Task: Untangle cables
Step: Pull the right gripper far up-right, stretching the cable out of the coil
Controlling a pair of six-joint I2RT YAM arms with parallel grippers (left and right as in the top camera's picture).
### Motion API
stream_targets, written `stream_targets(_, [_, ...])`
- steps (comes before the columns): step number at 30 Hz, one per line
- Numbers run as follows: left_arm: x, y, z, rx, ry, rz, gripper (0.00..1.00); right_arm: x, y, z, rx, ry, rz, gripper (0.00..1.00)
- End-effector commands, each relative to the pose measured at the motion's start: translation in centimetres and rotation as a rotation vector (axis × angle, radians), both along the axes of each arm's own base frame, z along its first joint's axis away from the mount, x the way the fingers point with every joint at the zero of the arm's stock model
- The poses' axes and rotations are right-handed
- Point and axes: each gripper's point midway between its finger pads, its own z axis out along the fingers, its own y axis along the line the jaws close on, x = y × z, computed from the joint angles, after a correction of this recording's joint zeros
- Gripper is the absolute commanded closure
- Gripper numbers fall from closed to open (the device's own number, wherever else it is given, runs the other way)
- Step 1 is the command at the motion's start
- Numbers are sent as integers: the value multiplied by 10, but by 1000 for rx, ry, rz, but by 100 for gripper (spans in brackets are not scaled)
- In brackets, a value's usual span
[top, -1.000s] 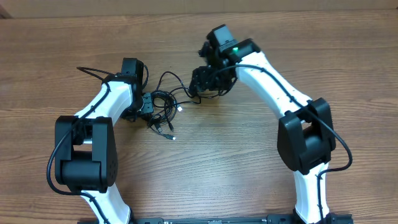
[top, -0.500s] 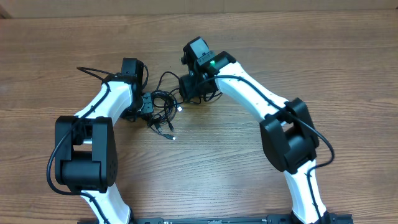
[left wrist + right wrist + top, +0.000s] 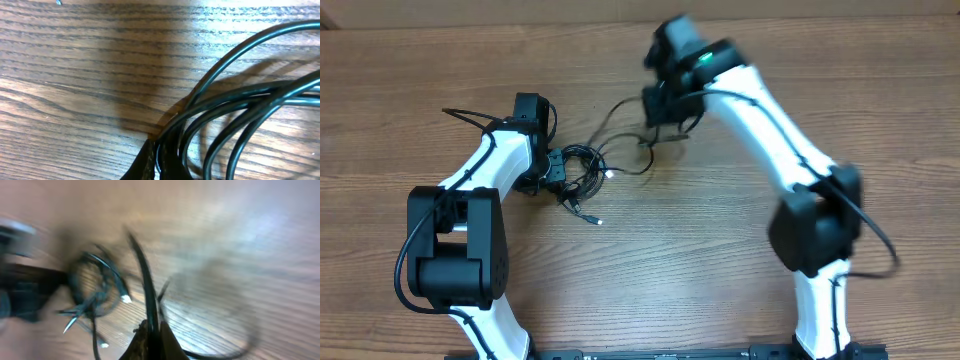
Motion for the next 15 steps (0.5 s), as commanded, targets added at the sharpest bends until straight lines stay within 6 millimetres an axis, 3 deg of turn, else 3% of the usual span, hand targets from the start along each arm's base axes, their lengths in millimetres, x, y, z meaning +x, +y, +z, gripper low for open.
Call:
stream_targets(1, [-52,-7,-66,-54,222,24,96,-6,-16,111,116,-216,8,96])
stream_targets(8, [-52,-7,-66,-54,222,31,96,-26,-46,195,184,-403,-32,96])
stream_targets(15, [-52,-7,-66,-54,222,31,96,-45,-56,265,230,-625,-6,96])
